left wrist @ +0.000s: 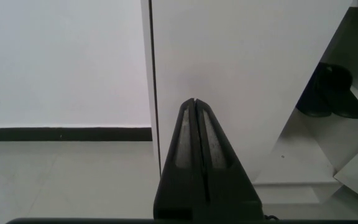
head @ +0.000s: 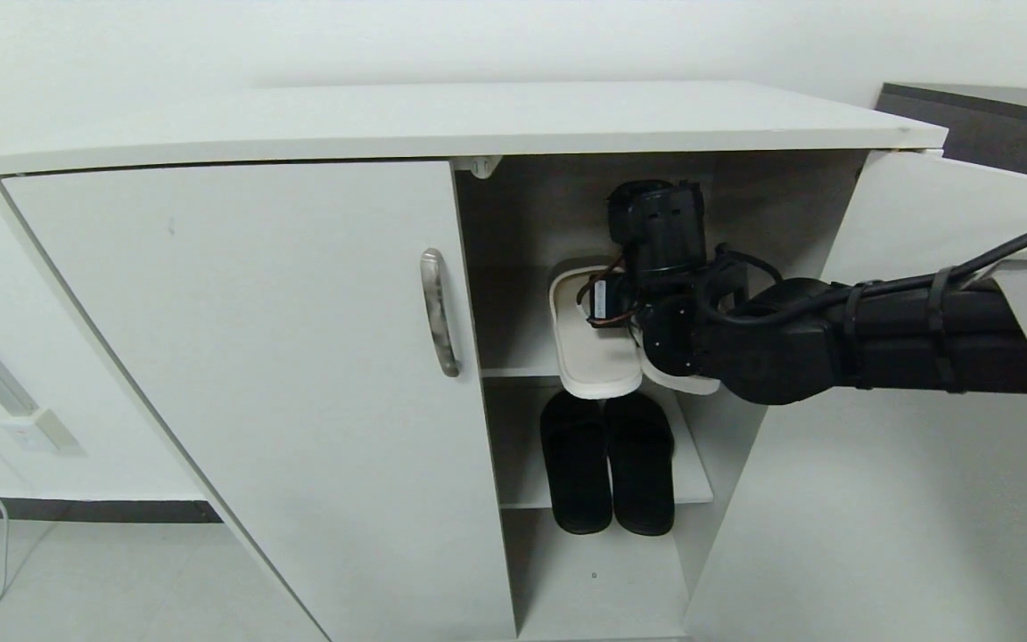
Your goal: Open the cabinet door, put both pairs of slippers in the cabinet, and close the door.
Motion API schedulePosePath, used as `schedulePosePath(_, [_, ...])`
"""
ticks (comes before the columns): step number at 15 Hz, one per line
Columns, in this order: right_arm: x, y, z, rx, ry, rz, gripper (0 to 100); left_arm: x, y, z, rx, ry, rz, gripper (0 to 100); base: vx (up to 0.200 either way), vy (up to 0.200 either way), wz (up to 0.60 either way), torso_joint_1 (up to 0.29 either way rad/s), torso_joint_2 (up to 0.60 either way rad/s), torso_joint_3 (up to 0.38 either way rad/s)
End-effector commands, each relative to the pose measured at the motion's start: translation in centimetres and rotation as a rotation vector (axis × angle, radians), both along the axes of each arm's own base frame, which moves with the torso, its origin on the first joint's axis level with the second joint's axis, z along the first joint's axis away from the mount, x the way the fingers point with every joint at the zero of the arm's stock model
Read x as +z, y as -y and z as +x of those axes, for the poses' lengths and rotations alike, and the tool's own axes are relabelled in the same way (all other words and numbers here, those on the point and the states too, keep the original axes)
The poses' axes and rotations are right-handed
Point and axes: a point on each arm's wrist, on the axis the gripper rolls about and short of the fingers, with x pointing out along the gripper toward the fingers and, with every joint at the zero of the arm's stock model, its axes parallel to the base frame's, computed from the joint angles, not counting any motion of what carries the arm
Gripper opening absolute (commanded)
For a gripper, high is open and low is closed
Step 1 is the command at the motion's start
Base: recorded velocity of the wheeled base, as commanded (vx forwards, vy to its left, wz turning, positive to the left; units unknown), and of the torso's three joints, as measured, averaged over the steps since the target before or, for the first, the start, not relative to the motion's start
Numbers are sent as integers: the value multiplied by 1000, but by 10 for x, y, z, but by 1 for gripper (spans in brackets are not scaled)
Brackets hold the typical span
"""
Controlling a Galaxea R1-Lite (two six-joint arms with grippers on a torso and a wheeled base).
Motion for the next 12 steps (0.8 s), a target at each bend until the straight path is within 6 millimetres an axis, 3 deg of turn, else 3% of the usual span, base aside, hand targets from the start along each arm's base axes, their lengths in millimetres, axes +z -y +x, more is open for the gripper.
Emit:
schedulePosePath(1, [-3,-2,1,2,-4,-3,0,0,0,0,0,-1,-1,0,0,0,0,0,0,0])
schedulePosePath(8, [-9,-3,5,1,-14,-12,0,0,0,0,0,-1,-1,0,0,0,0,0,0,0])
schedulePosePath(9, [-9,-4,6,1,-13,-11,100,0,0,0,0,-1,-1,0,0,0,0,0,0,0])
schedulePosePath(12, [-13,-5,6,4,-20,-17,100,0,0,0,0,-1,-1,0,0,0,0,0,0,0])
